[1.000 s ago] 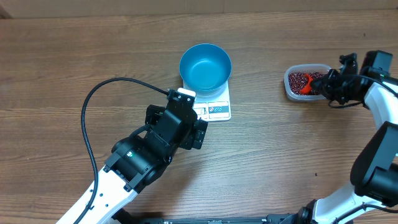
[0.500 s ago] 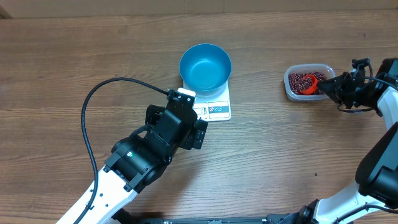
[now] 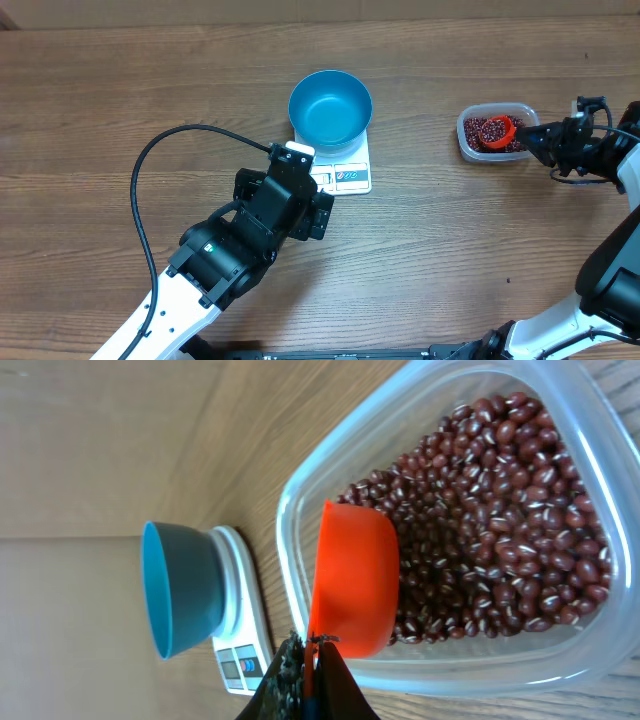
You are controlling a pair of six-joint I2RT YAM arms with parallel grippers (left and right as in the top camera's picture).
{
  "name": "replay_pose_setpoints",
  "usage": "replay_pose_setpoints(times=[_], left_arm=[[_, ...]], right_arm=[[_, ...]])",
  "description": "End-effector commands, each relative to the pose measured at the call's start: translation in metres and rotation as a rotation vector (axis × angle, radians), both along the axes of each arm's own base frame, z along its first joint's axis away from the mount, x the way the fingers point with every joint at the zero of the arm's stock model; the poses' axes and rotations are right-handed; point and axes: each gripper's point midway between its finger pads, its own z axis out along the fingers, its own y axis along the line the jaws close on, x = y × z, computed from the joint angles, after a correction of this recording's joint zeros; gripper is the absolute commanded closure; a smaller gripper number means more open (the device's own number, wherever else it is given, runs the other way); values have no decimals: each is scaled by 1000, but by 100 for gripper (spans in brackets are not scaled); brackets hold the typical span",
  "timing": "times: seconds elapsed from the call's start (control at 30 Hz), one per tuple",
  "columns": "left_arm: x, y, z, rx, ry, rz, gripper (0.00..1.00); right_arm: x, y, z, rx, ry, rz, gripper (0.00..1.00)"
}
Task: Scoop item into bowl and weigh 150g on scale
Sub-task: 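Drag the red cup through the beans to scoop with the right gripper, then lift the bean-filled red cup out of the tub with the right gripper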
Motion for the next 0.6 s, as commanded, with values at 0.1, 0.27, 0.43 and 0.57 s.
replay_pose_setpoints(times=[0.1,0.27,0.43,0.57], left_arm=[[3,3,-4,15,5,7,0],[3,3,-4,15,5,7,1],[3,3,-4,15,5,7,1],[3,3,-4,15,5,7,1]], right_arm=[[-1,10,14,92,-76,43,96],[-2,15,21,135,-96,59,96],[-3,17,22,153,-95,62,96],[-4,22,30,199,-115,74,96]])
